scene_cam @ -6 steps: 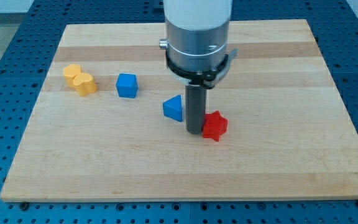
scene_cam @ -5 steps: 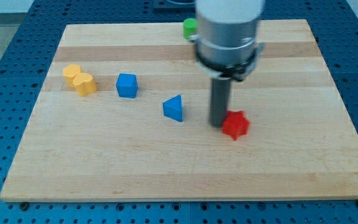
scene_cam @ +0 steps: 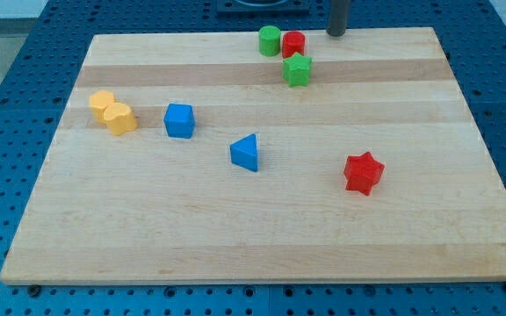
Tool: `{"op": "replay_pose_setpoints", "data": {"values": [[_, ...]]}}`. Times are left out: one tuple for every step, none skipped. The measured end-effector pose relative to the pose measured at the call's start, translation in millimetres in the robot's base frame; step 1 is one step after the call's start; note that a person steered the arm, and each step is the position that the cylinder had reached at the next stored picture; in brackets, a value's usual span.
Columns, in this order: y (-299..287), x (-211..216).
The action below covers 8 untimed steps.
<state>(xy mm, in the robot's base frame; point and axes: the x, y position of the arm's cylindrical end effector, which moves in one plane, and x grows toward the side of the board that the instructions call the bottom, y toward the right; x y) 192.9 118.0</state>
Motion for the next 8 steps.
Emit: {"op": "replay_pose_setpoints", "data": {"values": [[-15,10],[-32,39],[-57,69],[-84,100],[-113,137],[-129,167],[-131,165],[-86,142]]}}
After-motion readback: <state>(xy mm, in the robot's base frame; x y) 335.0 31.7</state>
